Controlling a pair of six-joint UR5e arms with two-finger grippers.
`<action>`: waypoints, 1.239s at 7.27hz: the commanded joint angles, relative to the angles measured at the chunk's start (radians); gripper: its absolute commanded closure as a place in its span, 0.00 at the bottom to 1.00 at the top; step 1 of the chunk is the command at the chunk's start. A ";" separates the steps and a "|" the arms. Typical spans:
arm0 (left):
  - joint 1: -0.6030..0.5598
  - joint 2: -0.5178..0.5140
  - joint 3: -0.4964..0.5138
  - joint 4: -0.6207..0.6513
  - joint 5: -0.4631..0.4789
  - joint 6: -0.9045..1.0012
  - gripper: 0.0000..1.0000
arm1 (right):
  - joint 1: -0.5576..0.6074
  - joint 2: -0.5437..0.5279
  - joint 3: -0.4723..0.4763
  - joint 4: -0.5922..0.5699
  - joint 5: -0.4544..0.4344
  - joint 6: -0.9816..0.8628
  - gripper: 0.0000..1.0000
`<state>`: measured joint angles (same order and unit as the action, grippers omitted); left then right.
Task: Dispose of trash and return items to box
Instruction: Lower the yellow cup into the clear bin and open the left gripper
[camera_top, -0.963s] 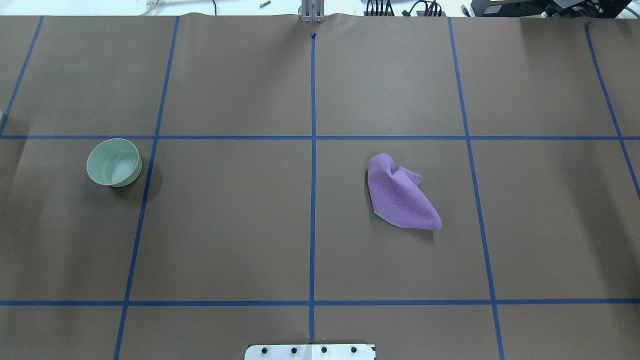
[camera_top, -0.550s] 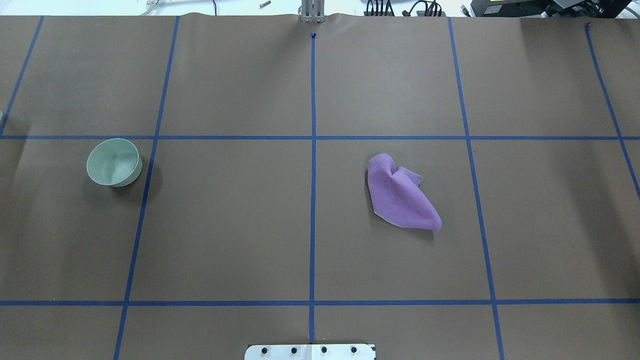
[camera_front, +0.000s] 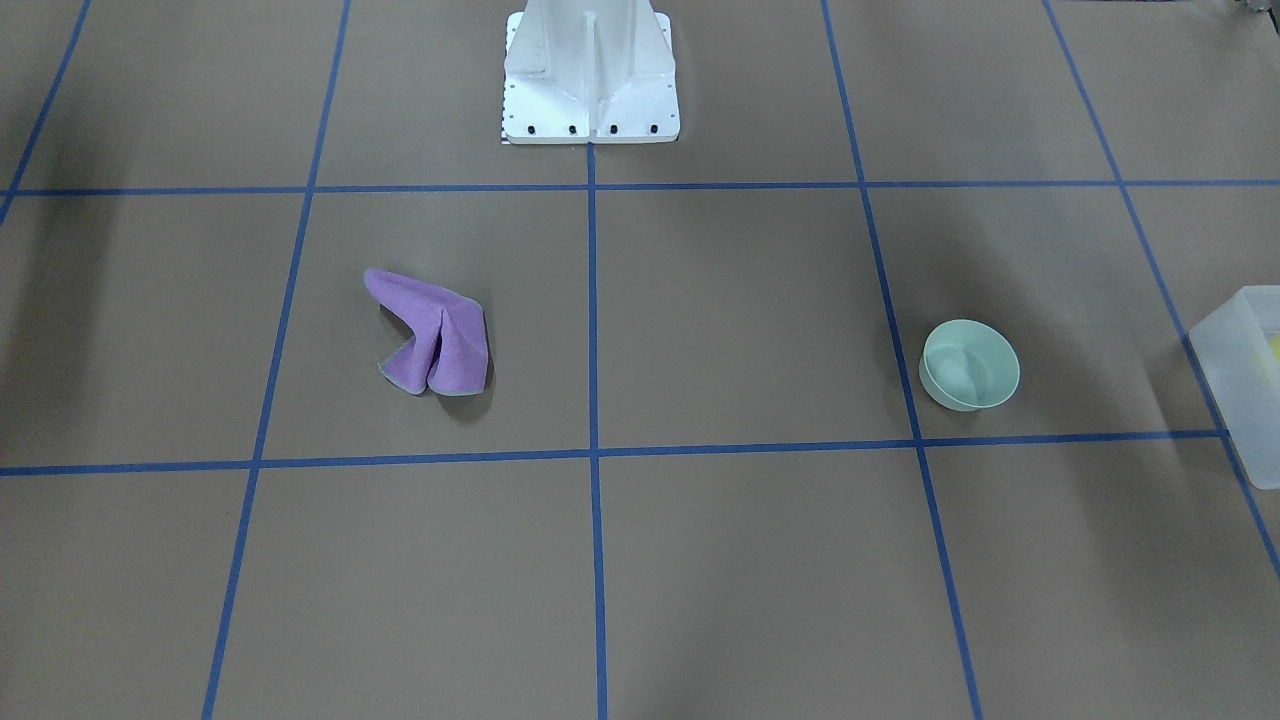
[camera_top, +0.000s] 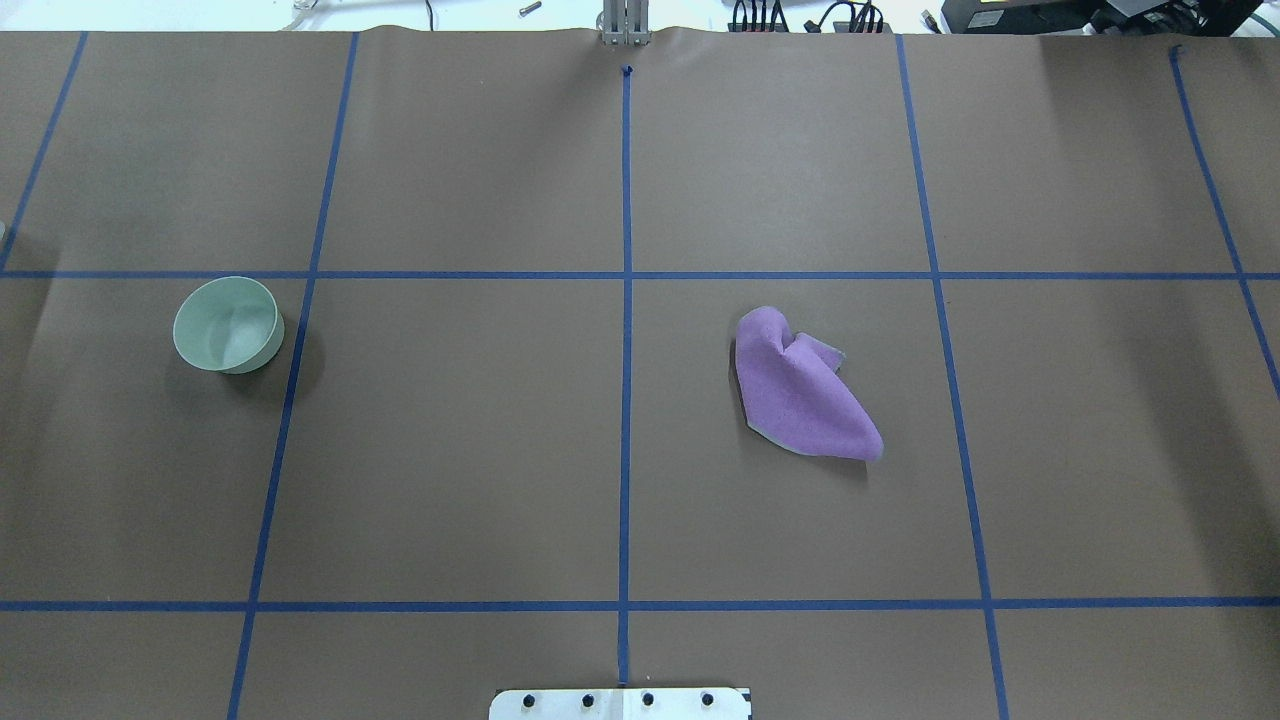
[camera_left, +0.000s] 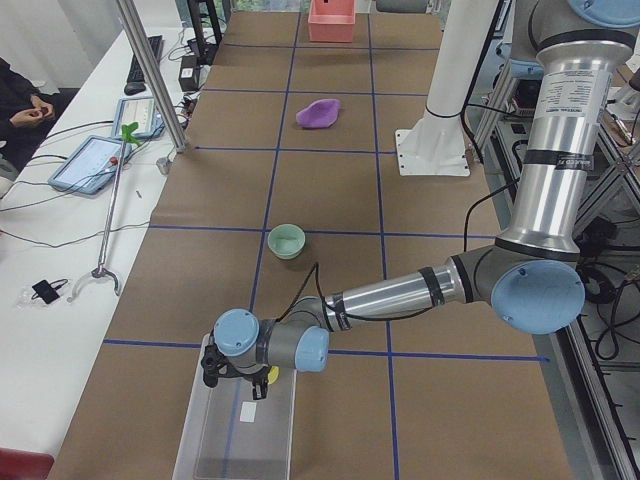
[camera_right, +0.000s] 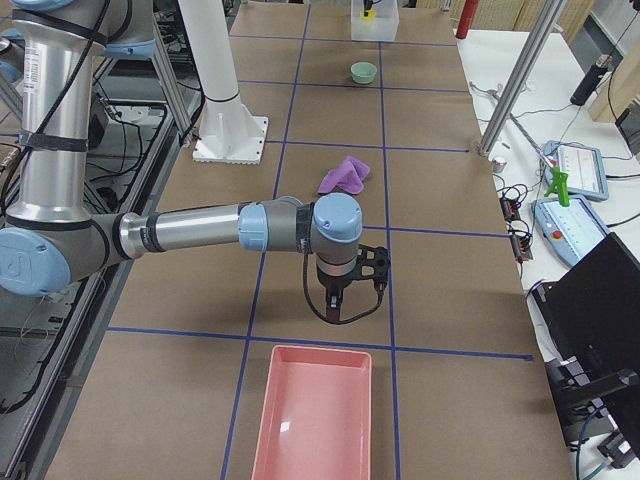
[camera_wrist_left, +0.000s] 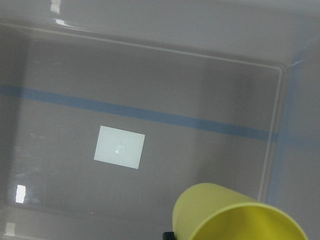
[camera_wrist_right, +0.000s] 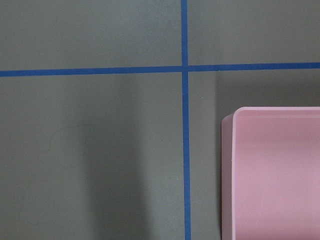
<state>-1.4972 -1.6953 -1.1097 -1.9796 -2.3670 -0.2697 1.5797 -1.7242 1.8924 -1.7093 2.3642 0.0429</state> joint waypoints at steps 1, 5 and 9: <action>0.000 0.022 0.002 -0.043 0.000 0.003 0.02 | -0.003 0.000 0.004 -0.001 0.001 0.000 0.00; -0.067 0.049 -0.224 0.058 -0.008 0.001 0.02 | -0.003 0.000 0.010 -0.004 0.001 0.000 0.00; -0.035 -0.002 -0.492 0.294 -0.037 -0.246 0.01 | -0.038 0.021 0.019 -0.001 0.015 0.055 0.00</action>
<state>-1.5536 -1.6663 -1.5604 -1.6942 -2.3870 -0.3697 1.5679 -1.7182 1.9047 -1.7133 2.3694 0.0571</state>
